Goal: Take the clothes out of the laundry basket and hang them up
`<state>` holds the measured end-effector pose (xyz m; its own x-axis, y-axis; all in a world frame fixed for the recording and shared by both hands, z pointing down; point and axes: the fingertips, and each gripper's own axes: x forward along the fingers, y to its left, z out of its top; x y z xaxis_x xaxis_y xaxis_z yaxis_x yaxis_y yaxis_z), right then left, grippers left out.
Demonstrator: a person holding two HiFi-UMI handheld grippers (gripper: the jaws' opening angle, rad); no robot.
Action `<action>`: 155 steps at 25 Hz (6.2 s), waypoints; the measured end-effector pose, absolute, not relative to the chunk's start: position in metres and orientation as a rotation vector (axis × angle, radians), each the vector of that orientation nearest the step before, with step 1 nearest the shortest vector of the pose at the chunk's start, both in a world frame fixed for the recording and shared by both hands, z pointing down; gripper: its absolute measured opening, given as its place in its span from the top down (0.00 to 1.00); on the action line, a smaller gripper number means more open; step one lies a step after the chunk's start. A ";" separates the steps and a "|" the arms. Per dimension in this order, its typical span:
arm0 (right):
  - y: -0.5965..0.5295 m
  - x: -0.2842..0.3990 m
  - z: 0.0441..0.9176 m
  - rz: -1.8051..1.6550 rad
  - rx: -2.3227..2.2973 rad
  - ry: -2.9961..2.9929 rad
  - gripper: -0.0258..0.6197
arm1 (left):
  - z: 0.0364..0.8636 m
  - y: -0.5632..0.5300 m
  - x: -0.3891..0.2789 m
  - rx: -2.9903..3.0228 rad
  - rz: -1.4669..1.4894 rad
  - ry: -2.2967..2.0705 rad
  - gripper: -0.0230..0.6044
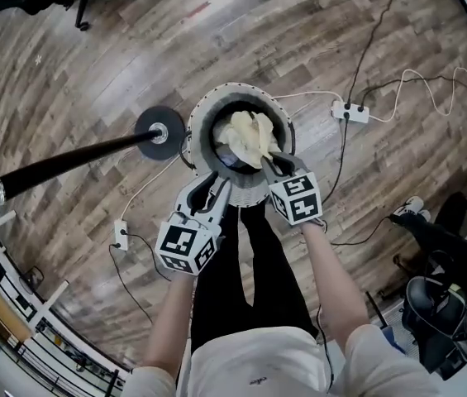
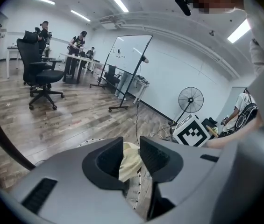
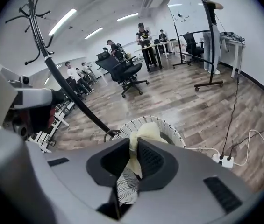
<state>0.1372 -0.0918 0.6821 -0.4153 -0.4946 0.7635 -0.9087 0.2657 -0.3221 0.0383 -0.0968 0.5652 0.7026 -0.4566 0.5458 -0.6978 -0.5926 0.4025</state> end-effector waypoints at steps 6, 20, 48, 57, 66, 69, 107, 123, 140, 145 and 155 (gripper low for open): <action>-0.087 0.134 0.607 0.975 1.217 -2.118 0.88 | 0.516 -0.089 0.038 2.343 0.510 -0.932 0.78; -0.086 0.097 0.446 0.777 1.185 -2.386 0.89 | 0.429 -0.083 0.003 2.466 0.569 -1.033 0.78; -0.040 -0.108 0.240 0.303 0.784 -2.680 0.89 | 0.265 -0.057 -0.135 3.011 0.722 -1.116 0.78; -0.024 -0.154 0.222 0.235 0.680 -2.709 0.89 | 0.244 -0.039 -0.171 3.145 0.861 -1.112 0.78; -0.007 -0.197 0.214 0.177 0.568 -2.721 0.89 | 0.236 -0.021 -0.203 3.219 1.015 -1.096 0.78; -0.004 -0.209 0.215 0.169 0.533 -2.720 0.89 | 0.236 -0.017 -0.213 3.237 1.059 -1.091 0.79; -0.033 -0.277 0.221 -0.014 0.541 -2.738 0.65 | 0.143 -0.023 -0.322 3.210 0.703 -1.559 0.90; -0.065 -0.298 0.230 -0.148 0.667 -2.649 0.92 | 0.125 -0.039 -0.367 3.157 0.663 -1.700 0.90; -0.097 -0.307 0.183 -0.248 0.703 -2.636 0.93 | 0.127 -0.102 -0.418 3.009 0.718 -1.854 0.90; -0.112 -0.319 0.178 -0.266 0.718 -2.612 0.93 | 0.124 -0.127 -0.431 3.007 0.723 -1.863 0.90; -0.149 -0.321 0.193 -0.228 0.750 -2.569 0.93 | 0.134 -0.185 -0.429 3.006 0.697 -1.815 0.90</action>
